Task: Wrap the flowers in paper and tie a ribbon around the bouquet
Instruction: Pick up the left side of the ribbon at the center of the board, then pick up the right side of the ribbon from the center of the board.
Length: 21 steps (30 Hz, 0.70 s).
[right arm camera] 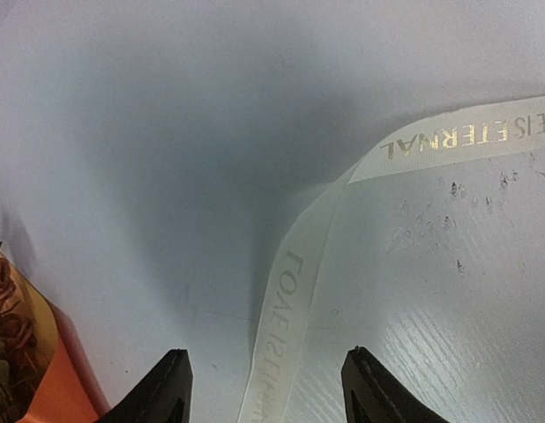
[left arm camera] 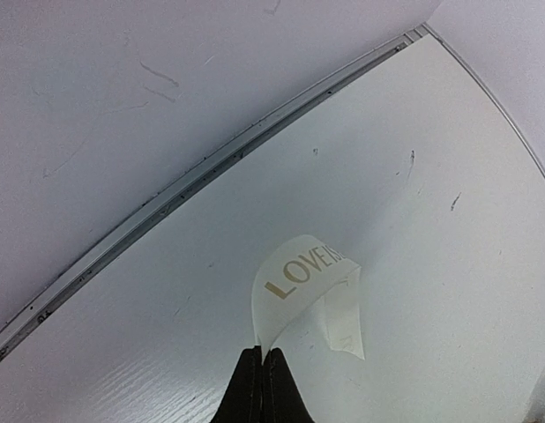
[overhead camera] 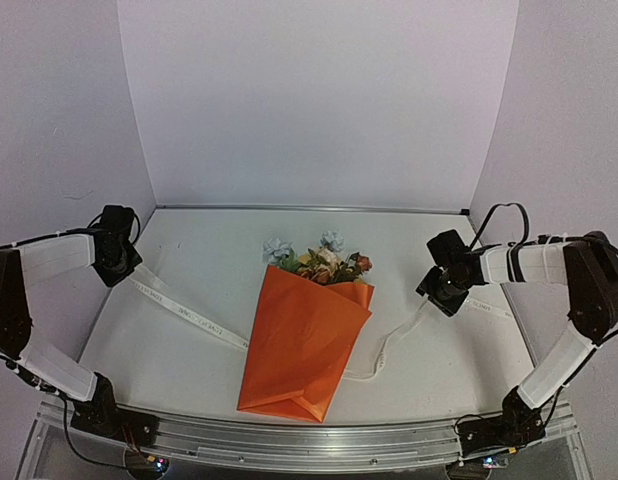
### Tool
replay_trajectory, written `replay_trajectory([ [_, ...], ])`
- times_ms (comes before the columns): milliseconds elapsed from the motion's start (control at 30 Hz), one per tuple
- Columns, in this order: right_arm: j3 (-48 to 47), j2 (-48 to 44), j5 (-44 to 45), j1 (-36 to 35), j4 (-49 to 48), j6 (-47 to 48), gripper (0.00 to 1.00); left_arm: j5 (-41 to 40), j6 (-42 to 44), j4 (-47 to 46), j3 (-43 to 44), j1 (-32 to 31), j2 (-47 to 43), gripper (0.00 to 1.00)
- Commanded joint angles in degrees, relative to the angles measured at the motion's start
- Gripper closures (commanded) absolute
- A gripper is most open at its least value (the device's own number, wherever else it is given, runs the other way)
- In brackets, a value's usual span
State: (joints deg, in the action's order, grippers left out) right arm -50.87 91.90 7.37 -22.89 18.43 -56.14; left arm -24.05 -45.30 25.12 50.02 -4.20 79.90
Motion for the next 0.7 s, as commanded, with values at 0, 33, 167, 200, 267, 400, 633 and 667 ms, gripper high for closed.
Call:
replay_trajectory([
  [0, -1.98, 2.91, -0.92, 1.06, -0.82, -2.31, 0.42, 1.67, 2.7, -3.13, 0.05, 0.29, -1.21, 1.0],
  [33, -1.33, 2.81, -0.38, 1.06, -1.28, -2.87, 0.42, 3.14, 3.18, -3.77, -0.43, 0.29, -1.0, 1.0],
  [167, 0.13, 3.45, 1.33, 1.64, -2.25, -3.72, 0.43, 9.87, 4.78, -5.97, -1.69, 0.29, 0.1, 1.0],
  [200, 0.23, 3.85, 1.58, 1.83, -2.51, -3.64, 0.45, 11.43, 5.21, -6.42, -1.83, 0.26, 0.52, 1.0],
  [267, 0.17, 5.11, 1.37, 2.64, -3.32, -3.34, 0.52, 13.79, 5.57, -6.62, -1.76, 0.09, 1.16, 1.0],
  [400, -1.62, 8.01, -0.6, 4.13, -4.83, -2.79, 0.73, 15.83, 5.67, -6.26, -2.45, 0.06, 1.38, 1.0],
  [633, -7.38, 8.11, -2.64, 8.76, -4.9, 0.41, 1.0, 12.06, 4.15, -3.09, -2.91, 0.57, 0.61, 1.0],
  [667, -8.7, 7.58, -2.98, 9.47, -4.9, 1.17, 1.0, 11.62, 3.8, -2.98, -3.24, 0.79, 0.26, 1.0],
])
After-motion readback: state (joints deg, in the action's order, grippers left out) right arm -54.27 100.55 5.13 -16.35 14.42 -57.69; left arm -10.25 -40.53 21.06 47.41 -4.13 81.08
